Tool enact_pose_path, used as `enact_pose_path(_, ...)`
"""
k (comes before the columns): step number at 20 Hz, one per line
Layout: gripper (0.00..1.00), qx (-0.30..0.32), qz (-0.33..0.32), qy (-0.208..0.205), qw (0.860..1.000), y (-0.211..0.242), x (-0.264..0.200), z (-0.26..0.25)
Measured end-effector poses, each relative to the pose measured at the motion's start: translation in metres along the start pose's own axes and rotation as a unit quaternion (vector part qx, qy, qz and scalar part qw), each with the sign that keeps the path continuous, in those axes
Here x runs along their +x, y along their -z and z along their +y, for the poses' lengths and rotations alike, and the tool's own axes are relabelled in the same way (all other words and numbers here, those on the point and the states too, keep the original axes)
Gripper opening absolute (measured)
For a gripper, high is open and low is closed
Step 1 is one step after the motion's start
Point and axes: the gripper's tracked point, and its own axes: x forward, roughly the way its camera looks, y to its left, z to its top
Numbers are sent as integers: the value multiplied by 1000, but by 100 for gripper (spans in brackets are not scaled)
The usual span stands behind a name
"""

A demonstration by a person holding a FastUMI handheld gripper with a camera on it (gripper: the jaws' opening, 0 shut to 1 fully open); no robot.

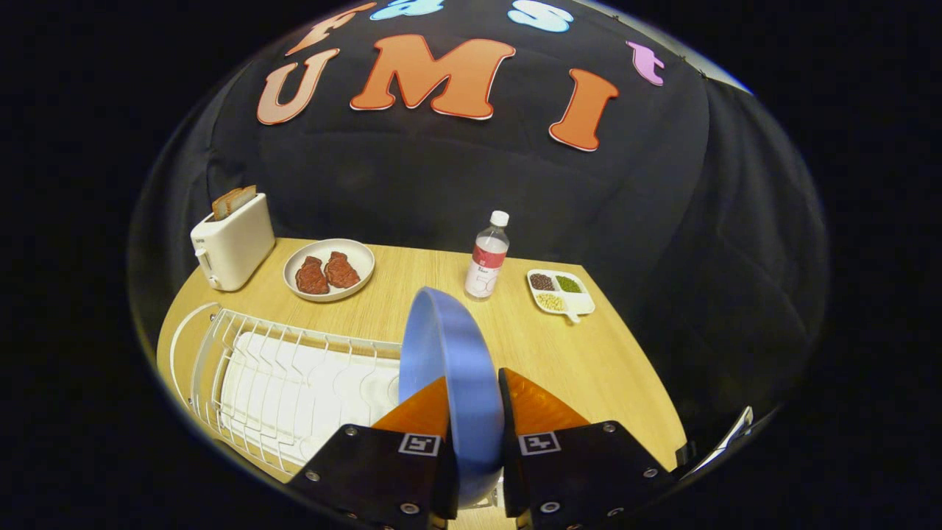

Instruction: Take the plate from the dish rack, then take the spoon from the basket and place it into the plate.

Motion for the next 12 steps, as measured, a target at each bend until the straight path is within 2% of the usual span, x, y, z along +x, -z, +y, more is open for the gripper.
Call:
enact_pose_path(7, 24, 78, -15, -51, 995, -6, -52, -4)
enact_pose_path(12, 24, 156, -10, -100, 983, 18, -99, -6)
